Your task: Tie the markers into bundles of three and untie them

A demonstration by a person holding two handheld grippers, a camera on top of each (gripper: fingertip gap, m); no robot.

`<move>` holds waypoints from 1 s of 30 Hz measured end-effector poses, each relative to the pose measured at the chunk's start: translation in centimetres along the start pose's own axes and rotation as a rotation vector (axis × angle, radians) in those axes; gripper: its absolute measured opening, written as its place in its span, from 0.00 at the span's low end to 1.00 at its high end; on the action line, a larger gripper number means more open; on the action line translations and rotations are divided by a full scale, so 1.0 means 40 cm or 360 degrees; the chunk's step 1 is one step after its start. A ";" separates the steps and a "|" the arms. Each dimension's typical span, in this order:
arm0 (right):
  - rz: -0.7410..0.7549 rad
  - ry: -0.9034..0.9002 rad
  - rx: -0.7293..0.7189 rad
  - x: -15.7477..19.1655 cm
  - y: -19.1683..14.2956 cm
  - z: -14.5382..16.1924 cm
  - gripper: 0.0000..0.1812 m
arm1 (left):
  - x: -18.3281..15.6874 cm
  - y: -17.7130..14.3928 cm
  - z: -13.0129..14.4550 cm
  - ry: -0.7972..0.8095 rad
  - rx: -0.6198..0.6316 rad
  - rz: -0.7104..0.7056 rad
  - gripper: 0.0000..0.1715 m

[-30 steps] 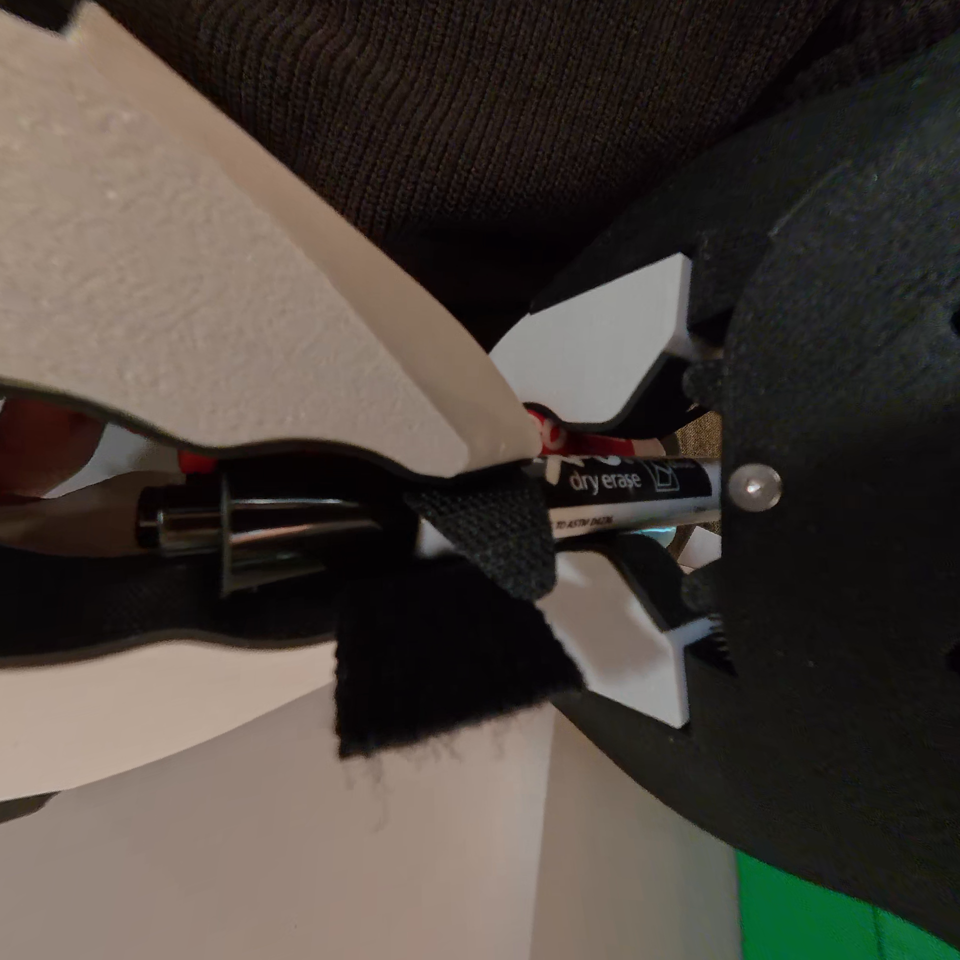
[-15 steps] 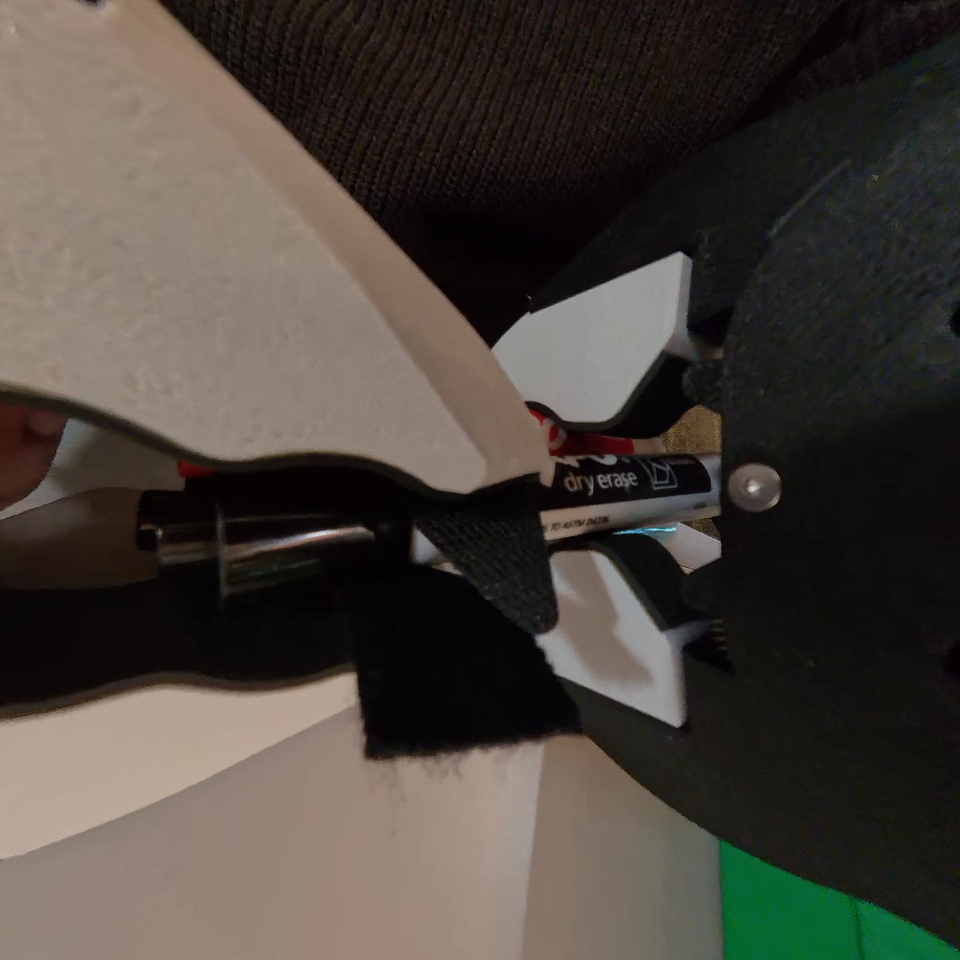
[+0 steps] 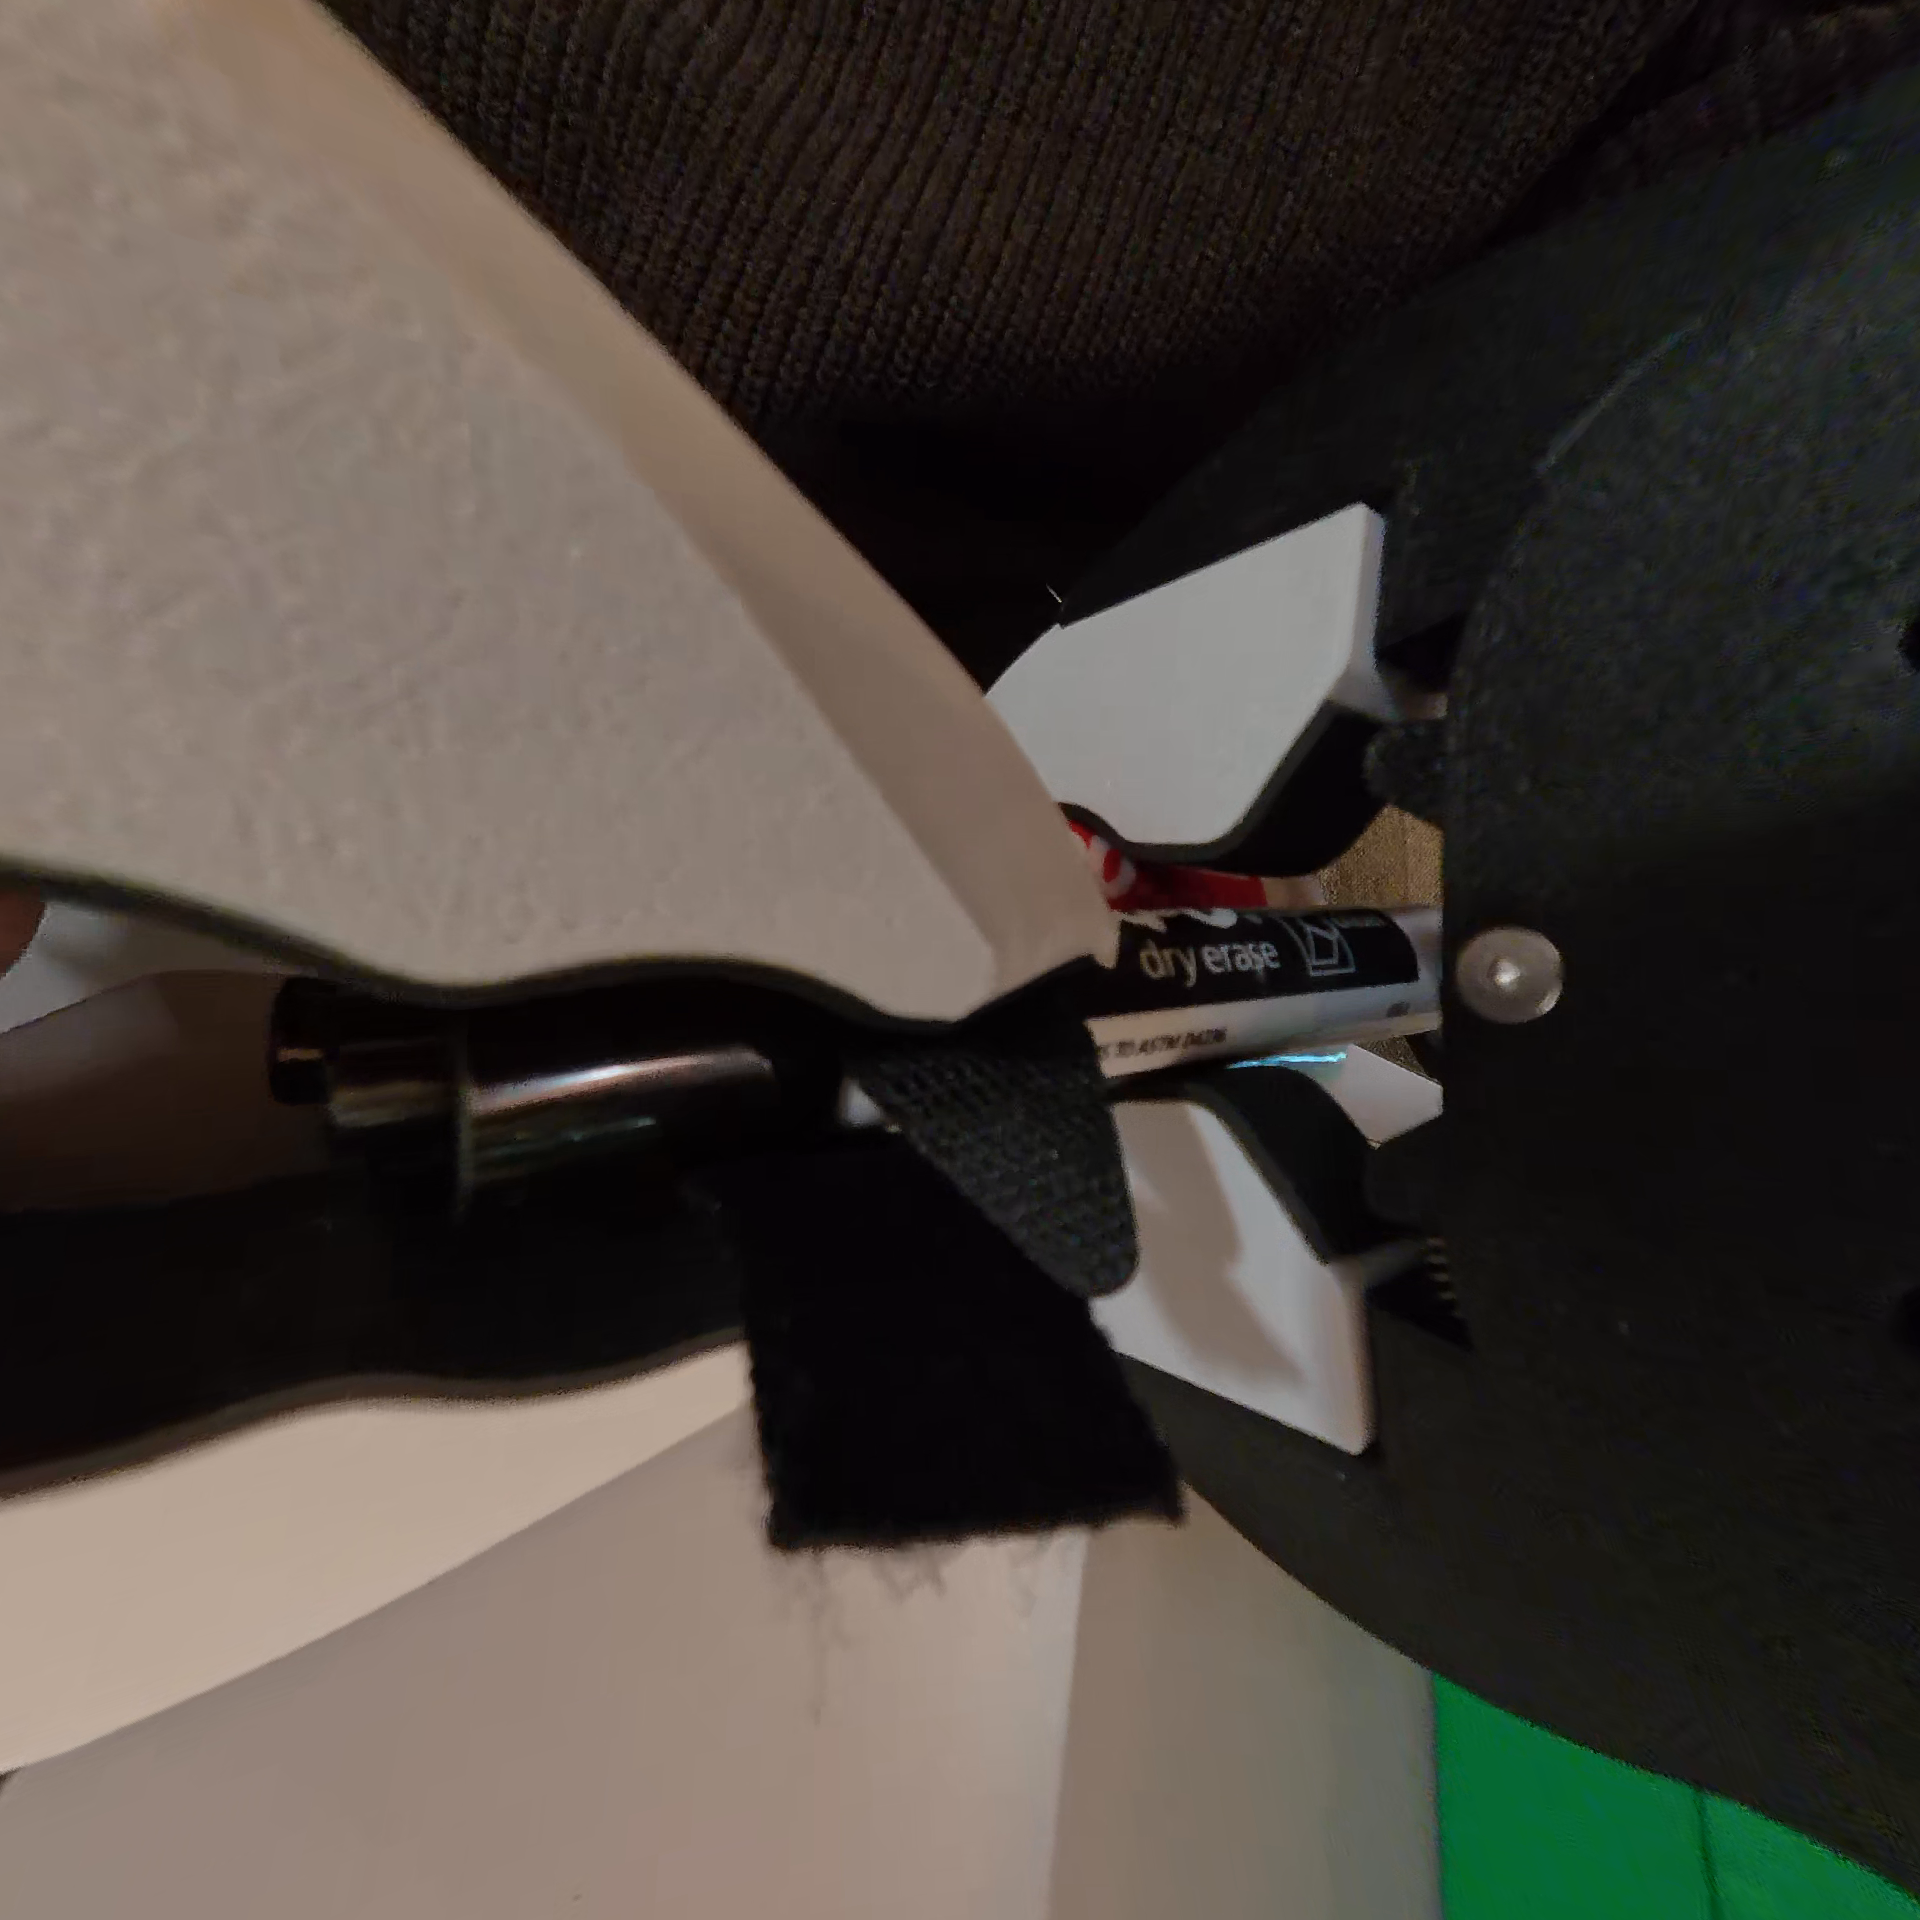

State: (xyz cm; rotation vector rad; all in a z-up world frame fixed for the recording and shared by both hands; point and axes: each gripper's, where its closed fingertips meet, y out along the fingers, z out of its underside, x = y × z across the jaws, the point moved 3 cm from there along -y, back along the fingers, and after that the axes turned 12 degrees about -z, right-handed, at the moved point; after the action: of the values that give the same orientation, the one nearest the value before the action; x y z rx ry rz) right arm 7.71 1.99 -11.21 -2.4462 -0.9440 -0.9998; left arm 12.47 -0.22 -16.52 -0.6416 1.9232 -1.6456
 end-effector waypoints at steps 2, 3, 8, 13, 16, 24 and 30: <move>-0.0016 0.0018 0.0001 0.000 -0.001 0.001 0.14 | -0.001 0.000 -0.001 0.0004 0.0003 -0.0002 0.25; -0.0024 0.0029 0.0001 0.000 -0.001 0.002 0.14 | -0.001 0.001 -0.001 0.0005 0.0005 -0.0003 0.24; -0.0019 0.0050 0.0018 -0.006 -0.003 0.009 0.15 | -0.002 0.005 0.001 0.0007 0.0024 -0.0007 0.25; 0.0023 0.0015 0.0050 -0.009 -0.005 0.010 0.16 | -0.004 0.008 0.001 0.0010 0.0035 -0.0005 0.25; 0.0027 0.0006 0.0060 -0.008 -0.006 0.011 0.16 | -0.005 0.008 0.001 0.0011 0.0039 -0.0005 0.25; -0.0009 0.0019 0.0047 -0.003 -0.005 0.008 0.13 | -0.007 0.008 -0.001 0.0013 0.0043 -0.0009 0.25; -0.0100 0.0137 0.0013 0.003 -0.005 0.006 0.10 | -0.013 0.005 -0.004 0.0031 0.0032 0.0003 0.25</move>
State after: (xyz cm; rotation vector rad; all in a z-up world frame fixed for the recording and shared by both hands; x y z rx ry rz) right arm 7.73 2.31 -11.27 -2.3594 -0.9998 -1.1108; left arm 12.77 0.25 -16.64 -0.6181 1.9180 -1.6736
